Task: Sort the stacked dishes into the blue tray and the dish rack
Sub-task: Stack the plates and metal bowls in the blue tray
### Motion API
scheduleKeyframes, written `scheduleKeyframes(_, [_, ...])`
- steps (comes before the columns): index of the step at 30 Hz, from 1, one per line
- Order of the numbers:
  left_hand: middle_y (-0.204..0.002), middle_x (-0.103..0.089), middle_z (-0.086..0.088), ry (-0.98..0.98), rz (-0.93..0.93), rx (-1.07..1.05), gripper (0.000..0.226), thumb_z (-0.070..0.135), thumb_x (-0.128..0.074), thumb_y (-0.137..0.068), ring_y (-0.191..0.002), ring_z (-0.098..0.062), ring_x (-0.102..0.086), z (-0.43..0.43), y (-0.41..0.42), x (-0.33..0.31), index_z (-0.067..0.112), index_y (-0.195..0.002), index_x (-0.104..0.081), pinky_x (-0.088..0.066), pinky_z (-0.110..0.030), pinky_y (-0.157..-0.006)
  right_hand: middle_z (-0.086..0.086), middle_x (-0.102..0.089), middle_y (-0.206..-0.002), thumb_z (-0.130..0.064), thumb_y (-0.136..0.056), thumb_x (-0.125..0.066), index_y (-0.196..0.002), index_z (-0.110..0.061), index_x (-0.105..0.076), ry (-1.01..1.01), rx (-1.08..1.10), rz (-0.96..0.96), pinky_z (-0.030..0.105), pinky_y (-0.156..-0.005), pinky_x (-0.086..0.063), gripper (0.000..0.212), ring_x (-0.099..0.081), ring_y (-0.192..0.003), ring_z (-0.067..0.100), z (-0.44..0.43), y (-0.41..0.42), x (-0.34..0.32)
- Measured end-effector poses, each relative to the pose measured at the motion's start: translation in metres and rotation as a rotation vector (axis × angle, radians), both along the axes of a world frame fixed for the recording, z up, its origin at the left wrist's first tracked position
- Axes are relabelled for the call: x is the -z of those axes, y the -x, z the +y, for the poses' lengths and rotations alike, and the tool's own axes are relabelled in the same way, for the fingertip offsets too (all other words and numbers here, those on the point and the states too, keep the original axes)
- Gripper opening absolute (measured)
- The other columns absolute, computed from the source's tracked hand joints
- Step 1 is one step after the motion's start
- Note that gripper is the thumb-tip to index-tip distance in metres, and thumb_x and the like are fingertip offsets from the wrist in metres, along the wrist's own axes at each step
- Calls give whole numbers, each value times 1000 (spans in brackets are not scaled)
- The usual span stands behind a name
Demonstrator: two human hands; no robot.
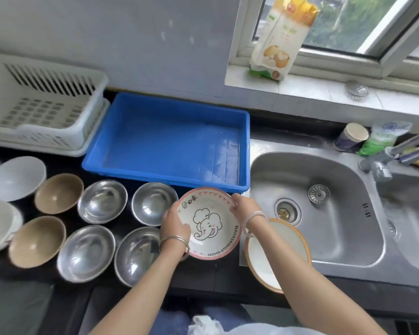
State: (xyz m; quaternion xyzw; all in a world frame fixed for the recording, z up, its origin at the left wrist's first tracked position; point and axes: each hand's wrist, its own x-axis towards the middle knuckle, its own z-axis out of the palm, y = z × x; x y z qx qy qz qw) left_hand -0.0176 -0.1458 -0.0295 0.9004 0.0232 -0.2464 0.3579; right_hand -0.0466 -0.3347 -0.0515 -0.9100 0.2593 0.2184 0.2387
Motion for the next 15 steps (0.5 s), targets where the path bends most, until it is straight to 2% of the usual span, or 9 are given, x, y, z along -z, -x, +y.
scheduleKeyframes(2, [-121,-58,-10,-9,-33,1,53,-8,-46,-77,-100,-27,-57,3,-2,1,17,-124,-50,-45,-30,-74,9,-63,-94,-17,-88,-47,-96,-18,-55,-15,-4,-20,30,-65,-42,11,-54,-75,25,0,0,-2])
scheduleKeyframes(4, [-111,-63,-8,1,-51,-30,50,-8,-43,-76,-87,-24,-56,7,-3,0,18,-117,-55,-43,-30,-68,5,-62,-88,-17,-89,-50,-89,-21,-54,-55,5,-43,33,-66,-50,6,-59,-76,25,1,1,-7])
scheduleKeyframes(9, [-91,-65,1,32,-68,-107,52,-9,-40,-77,-77,-22,-55,15,-6,-6,22,-115,-59,-44,-27,-63,2,-58,-85,-16,-90,-51,-88,-21,-53,-164,33,-97,35,-68,-56,6,-61,-79,26,5,4,-28])
scheduleKeyframes(12, [-96,-67,5,83,-87,-165,52,-7,-41,-79,-80,-15,-56,21,-14,-18,24,-116,-62,-41,-22,-61,10,-65,-91,-14,-89,-51,-92,-14,-60,-195,49,-122,45,-73,-58,10,-65,-82,33,2,-1,-46])
scheduleKeyframes(15, [-99,-70,5,173,-113,-221,37,-1,-51,-82,-80,-9,-57,26,-30,-32,19,-108,-66,-42,-18,-67,13,-69,-95,-13,-88,-53,-99,-10,-64,-245,94,-171,49,-69,-58,16,-68,-80,34,-3,-11,-65])
